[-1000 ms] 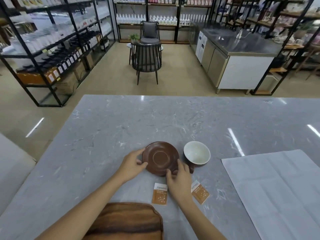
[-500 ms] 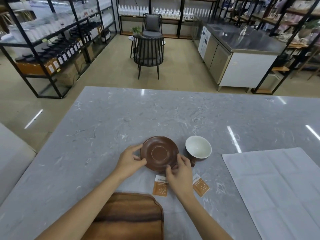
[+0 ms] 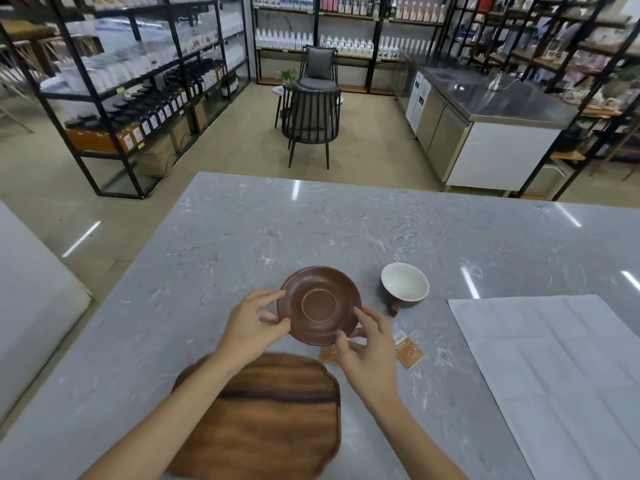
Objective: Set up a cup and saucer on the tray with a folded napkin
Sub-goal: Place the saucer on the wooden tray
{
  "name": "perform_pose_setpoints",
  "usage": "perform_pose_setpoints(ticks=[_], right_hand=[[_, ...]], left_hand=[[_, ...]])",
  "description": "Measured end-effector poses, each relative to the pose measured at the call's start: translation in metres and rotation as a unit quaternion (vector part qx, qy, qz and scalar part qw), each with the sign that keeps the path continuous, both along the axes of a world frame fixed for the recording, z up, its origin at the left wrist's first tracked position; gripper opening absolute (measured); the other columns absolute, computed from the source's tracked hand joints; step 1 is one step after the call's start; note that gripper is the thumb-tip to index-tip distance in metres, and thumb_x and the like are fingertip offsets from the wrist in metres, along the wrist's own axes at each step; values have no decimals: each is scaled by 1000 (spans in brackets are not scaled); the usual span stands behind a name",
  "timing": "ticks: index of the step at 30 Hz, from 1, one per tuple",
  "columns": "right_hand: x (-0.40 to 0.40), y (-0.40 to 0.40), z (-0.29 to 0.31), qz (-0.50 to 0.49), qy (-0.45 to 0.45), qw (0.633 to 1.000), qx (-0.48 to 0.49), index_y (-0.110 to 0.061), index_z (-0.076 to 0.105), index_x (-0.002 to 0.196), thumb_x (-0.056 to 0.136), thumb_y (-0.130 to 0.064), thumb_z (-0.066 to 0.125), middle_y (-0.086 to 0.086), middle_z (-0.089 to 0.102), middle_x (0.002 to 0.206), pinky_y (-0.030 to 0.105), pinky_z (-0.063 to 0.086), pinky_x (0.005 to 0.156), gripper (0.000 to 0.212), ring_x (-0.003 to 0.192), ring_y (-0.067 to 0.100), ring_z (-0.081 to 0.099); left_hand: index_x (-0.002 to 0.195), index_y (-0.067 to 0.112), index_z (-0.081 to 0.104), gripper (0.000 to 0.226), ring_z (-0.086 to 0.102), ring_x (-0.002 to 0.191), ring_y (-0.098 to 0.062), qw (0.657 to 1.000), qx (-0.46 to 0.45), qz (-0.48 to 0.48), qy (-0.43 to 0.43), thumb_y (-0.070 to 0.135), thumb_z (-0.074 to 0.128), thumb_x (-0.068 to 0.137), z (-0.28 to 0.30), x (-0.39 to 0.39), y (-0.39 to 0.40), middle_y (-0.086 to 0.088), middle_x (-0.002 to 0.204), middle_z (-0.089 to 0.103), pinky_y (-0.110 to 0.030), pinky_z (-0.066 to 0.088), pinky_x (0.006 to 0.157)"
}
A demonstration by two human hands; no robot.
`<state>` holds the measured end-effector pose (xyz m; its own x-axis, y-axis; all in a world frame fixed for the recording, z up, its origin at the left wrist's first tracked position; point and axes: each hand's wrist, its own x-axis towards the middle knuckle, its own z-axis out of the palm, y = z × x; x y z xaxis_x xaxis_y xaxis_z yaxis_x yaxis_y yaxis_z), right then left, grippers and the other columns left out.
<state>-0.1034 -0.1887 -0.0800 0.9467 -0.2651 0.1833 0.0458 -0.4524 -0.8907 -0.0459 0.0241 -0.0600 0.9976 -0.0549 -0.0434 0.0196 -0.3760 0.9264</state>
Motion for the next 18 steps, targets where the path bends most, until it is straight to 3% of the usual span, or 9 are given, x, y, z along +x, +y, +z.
perform_pose_setpoints(ticks=[2, 6, 8, 12, 15, 18], right_hand=[[-11, 5, 0, 6, -11, 1000, -1, -6, 64, 130, 88, -9, 74, -8, 47, 131, 8, 56, 72, 43, 91, 7, 66], [-32, 16, 0, 5, -16, 1000, -12, -8, 67, 128, 87, -12, 76, -5, 49, 133, 13, 59, 72, 42, 87, 9, 68], [-43, 23, 0, 8, -20, 1000, -20, -9, 67, 128, 86, -14, 76, -7, 49, 133, 15, 60, 71, 43, 88, 8, 68], [-63, 38, -3, 18, -16, 1000, -18, -8, 68, 127, 85, -11, 76, -13, 48, 131, 12, 58, 71, 43, 87, 10, 68], [-78, 47, -6, 23, 0, 999, -41, -9, 68, 127, 84, -13, 77, -10, 49, 134, 29, 62, 82, 44, 79, 11, 70], [-92, 55, -7, 27, 7, 997, -78, -10, 69, 127, 83, -17, 78, -9, 51, 132, 32, 56, 95, 45, 99, 9, 69]], left_hand=[[128, 28, 68, 52, 73, 84, 1, 1000, -7, 6, 1, 13, 82, 80, 2, -12, 7, 11, 135, 56, 0, 47, 75], [124, 25, 72, 45, 65, 85, 18, 1000, 11, 15, 6, 18, 82, 81, 5, -37, 21, 16, 134, 53, 7, 41, 72], [126, 25, 71, 47, 66, 86, 16, 1000, 6, 20, 10, 18, 82, 81, 3, -50, 29, 16, 133, 53, 7, 41, 72], [130, 29, 67, 53, 73, 85, 2, 999, -21, 23, 17, 15, 82, 81, 1, -78, 46, 17, 133, 56, -8, 51, 82], [130, 30, 66, 55, 74, 82, -2, 999, -32, 28, 21, 13, 82, 80, -3, -97, 56, 21, 131, 55, -27, 58, 91], [130, 30, 66, 55, 73, 83, -5, 999, -24, 34, 31, 13, 82, 80, -12, -111, 65, 21, 131, 54, -25, 59, 89]])
